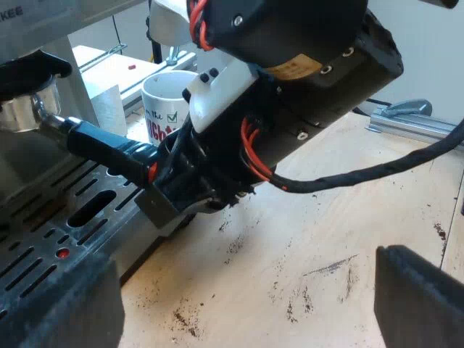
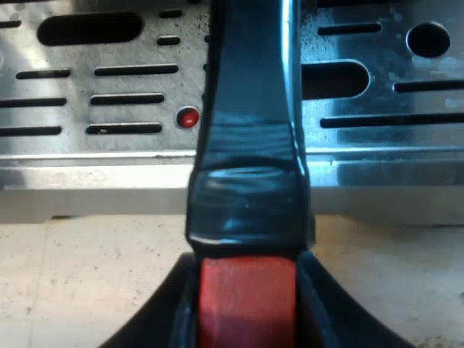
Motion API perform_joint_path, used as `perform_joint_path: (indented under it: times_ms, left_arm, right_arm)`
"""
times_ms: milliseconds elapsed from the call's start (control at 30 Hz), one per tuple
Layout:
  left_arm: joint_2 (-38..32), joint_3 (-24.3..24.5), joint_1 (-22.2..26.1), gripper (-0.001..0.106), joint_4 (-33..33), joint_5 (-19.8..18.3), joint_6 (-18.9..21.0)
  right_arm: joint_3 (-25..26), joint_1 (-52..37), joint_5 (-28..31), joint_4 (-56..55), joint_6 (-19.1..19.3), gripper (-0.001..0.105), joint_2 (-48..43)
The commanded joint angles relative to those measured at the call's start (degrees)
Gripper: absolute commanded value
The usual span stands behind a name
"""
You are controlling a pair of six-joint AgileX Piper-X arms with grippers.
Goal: Grind coffee beans and then tamp
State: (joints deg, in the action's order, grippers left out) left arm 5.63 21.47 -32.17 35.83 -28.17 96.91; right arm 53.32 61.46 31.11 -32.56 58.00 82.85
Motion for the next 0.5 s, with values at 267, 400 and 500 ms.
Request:
perform_joint_path:
  times_ms: [267,400,500]
  left_arm:
    - [-0.3,0.0,-0.3,0.073,-0.1,-0.2,0.1]
    - [-0.3,0.0,-0.3,0.073,-0.1,-0.2,0.1]
    - [-0.3,0.0,-0.3,0.073,-0.1,-0.2,0.1]
  right_arm:
    - [0.3,4.9,-0.3,-1.5,7.4,0.000,-4.8]
    - [0.1,6.7,0.4,-3.9,6.5,0.000,-6.6]
    - [-0.6,7.6,1.5,-3.8,5.6,0.000,-7.5]
